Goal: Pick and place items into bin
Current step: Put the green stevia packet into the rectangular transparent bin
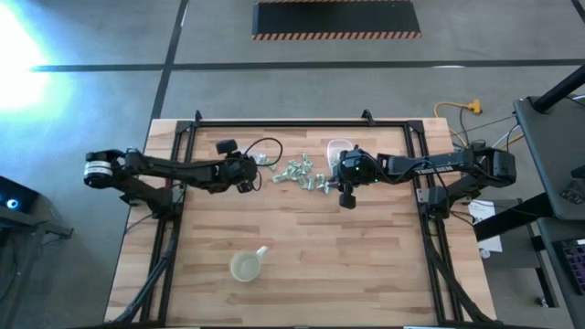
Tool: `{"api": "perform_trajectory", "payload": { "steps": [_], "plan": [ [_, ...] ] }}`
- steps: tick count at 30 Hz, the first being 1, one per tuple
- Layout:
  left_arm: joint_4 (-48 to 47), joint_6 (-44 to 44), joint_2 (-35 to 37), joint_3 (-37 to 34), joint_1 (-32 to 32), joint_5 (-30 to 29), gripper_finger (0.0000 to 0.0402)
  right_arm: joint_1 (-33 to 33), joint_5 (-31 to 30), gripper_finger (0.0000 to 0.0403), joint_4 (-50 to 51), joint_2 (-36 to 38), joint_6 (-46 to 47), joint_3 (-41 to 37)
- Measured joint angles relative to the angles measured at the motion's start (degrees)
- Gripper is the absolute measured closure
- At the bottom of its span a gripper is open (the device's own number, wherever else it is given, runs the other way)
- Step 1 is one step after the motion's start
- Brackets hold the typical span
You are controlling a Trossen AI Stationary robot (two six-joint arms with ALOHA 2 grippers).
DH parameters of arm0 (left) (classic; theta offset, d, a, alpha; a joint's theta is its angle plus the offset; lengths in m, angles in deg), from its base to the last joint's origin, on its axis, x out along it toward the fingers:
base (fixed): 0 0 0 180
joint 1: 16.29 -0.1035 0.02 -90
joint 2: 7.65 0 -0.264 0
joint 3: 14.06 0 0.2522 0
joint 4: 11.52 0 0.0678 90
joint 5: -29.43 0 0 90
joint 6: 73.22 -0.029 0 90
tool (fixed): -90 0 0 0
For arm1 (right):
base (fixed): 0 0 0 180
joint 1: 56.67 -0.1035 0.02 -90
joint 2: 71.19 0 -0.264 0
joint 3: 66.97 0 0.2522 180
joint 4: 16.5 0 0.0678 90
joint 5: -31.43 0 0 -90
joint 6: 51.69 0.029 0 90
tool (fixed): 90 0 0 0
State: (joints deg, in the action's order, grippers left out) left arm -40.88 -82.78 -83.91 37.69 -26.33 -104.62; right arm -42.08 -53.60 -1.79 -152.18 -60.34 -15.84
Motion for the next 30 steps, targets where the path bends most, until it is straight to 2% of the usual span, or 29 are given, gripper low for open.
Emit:
{"api": "perform_trajectory", "payload": {
  "steps": [8, 18, 24, 30],
  "plan": [
    [0.1, 1.3, 7.6, 3.3, 5.2, 2.0, 0.0292, 0.0, 0.0, 0.0343, -2.3, 0.0, -0.4, -1.0],
    [3.1, 5.5, 16.7, 1.0, 12.5, 2.2, 0.0292, -0.3, 0.4, 0.0329, -4.8, -0.4, 1.0, -1.4],
    [4.5, 4.3, 19.4, -1.1, 13.3, 2.4, 0.0292, -1.6, 0.7, 0.0312, -4.5, -2.3, 1.0, -1.4],
    [4.3, 4.2, 20.3, -1.8, 13.3, 2.2, 0.0292, -2.0, -4.0, 0.0276, -4.4, -4.5, 3.4, -1.5]
  ]
}}
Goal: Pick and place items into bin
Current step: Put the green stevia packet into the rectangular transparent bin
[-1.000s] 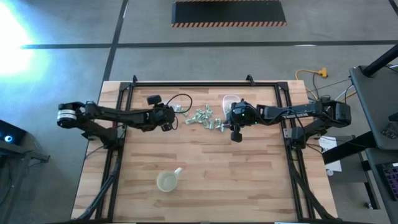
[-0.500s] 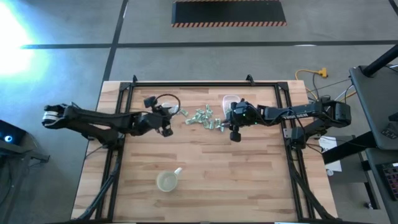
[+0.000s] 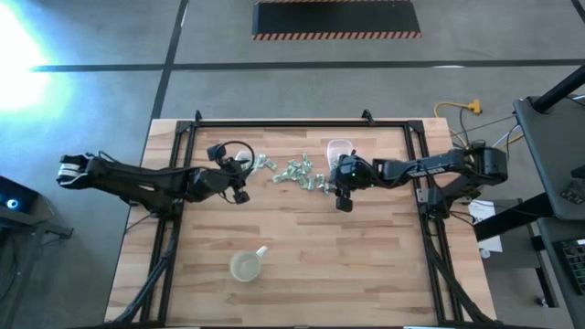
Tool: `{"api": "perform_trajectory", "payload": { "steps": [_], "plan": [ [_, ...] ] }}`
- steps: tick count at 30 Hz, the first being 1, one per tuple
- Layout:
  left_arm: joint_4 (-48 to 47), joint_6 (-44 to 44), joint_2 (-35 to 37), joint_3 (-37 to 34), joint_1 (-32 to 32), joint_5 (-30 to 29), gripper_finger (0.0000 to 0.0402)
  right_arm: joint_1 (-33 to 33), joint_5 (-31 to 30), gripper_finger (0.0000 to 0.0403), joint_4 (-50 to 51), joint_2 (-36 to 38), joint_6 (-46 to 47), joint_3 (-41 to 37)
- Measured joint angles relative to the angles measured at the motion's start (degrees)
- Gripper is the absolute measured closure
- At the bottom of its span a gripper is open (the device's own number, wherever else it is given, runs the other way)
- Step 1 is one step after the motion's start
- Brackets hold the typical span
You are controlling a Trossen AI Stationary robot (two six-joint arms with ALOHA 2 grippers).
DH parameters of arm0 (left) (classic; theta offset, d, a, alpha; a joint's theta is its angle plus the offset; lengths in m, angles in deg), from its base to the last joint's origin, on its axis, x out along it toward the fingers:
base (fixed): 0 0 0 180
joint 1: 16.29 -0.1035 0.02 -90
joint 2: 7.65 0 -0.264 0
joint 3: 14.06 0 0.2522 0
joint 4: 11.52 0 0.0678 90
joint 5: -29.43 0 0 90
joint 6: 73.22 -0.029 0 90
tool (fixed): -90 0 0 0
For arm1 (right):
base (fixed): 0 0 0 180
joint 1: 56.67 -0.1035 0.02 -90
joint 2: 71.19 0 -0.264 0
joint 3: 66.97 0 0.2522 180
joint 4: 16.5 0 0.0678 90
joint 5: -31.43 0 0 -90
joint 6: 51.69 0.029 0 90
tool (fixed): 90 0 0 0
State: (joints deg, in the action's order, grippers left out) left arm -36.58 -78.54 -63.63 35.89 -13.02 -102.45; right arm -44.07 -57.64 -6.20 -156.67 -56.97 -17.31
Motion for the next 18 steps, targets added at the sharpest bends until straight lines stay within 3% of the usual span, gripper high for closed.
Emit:
{"api": "perform_trajectory", "payload": {
  "steps": [9, 18],
  "plan": [
    [0.3, -1.1, -0.9, 0.0, 0.0, 0.0, 0.0292, -0.4, -1.1, 0.0229, -0.1, -3.5, 1.8, 0.0],
    [0.7, -1.1, -0.9, 0.0, 0.0, 0.0, 0.0292, -1.0, -0.9, 0.0219, -2.5, -7.1, 1.7, 0.1]
  ]
}}
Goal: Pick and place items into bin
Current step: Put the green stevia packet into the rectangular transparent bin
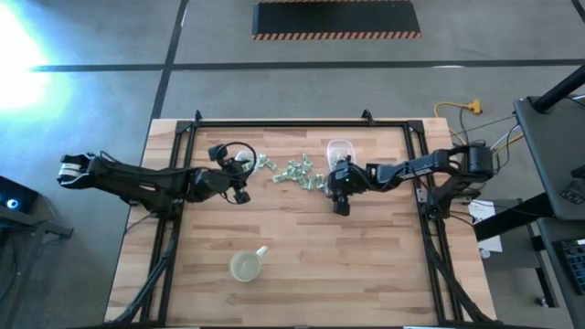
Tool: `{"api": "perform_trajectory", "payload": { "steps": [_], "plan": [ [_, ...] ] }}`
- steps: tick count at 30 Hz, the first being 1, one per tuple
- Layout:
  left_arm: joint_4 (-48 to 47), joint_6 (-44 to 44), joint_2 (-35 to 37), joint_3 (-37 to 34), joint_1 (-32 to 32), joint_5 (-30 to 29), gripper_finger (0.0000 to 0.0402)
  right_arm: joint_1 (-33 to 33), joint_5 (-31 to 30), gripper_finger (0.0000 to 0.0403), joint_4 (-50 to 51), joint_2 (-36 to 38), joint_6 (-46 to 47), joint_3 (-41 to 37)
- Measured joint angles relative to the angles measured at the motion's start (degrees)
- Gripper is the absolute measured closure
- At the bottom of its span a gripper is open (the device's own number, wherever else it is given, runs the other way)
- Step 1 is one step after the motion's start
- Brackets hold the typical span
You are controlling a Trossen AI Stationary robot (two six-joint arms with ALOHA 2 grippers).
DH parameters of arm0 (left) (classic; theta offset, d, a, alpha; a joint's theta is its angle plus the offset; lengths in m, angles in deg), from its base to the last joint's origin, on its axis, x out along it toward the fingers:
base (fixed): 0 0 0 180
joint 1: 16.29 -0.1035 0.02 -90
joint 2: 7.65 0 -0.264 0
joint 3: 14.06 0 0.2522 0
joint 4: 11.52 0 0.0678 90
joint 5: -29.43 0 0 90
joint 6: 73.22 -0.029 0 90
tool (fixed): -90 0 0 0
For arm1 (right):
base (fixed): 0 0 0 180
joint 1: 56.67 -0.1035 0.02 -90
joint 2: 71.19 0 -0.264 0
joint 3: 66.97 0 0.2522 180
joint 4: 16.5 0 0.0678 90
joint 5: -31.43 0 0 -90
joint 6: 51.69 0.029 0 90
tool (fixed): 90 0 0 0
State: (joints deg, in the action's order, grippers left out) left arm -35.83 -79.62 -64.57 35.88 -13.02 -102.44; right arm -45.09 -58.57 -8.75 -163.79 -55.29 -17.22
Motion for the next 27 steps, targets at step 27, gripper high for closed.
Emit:
{"api": "perform_trajectory", "payload": {
  "steps": [27],
  "plan": [
    [0.2, 0.0, 0.0, 0.0, 0.0, 0.0, 0.0292, -0.2, -0.4, 0.0342, -1.0, -2.6, 0.4, 0.1]
  ]
}}
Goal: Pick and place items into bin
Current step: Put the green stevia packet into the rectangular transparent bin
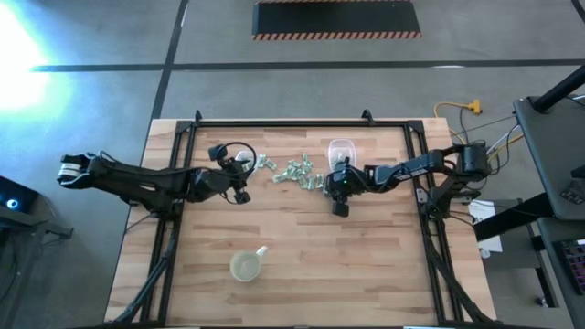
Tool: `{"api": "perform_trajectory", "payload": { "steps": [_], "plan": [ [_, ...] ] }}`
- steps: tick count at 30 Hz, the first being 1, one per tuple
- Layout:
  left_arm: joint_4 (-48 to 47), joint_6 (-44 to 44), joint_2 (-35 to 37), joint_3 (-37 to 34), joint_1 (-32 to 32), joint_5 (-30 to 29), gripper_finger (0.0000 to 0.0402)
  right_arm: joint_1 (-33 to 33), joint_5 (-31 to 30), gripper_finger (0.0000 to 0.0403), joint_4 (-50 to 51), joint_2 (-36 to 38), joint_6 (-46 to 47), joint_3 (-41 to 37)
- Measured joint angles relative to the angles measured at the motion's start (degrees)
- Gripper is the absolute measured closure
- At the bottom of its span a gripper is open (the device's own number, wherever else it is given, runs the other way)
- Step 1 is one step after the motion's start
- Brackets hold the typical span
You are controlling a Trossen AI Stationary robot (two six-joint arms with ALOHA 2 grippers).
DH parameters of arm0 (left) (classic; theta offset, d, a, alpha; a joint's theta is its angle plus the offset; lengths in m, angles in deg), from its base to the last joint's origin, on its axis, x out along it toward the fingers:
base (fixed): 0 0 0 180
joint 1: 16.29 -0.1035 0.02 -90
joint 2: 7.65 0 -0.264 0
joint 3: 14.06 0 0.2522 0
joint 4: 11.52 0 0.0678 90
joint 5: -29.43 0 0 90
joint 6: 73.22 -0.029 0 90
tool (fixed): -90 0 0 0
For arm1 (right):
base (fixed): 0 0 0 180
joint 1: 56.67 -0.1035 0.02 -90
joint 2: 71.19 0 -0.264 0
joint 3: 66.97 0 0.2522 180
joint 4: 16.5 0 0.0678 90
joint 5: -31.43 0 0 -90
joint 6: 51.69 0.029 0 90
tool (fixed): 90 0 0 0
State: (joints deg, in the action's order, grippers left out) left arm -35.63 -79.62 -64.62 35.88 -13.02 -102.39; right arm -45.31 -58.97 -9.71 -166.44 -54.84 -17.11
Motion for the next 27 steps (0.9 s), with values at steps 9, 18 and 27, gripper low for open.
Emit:
{"api": "perform_trajectory", "payload": {
  "steps": [9, 18, 27],
  "plan": [
    [0.0, 0.0, 0.0, 0.0, 0.0, 0.0, 0.0292, -0.5, 0.1, 0.0391, 0.4, 2.1, -1.3, 0.3],
    [0.1, 0.0, 0.0, 0.0, 0.0, 0.0, 0.0292, -0.7, 0.2, 0.0394, 0.4, 6.1, -2.5, 1.2],
    [0.5, 0.0, 0.0, 0.0, 0.0, 0.0, 0.0292, -0.7, 0.2, 0.0394, 0.8, 10.8, -3.5, 1.2]
  ]
}}
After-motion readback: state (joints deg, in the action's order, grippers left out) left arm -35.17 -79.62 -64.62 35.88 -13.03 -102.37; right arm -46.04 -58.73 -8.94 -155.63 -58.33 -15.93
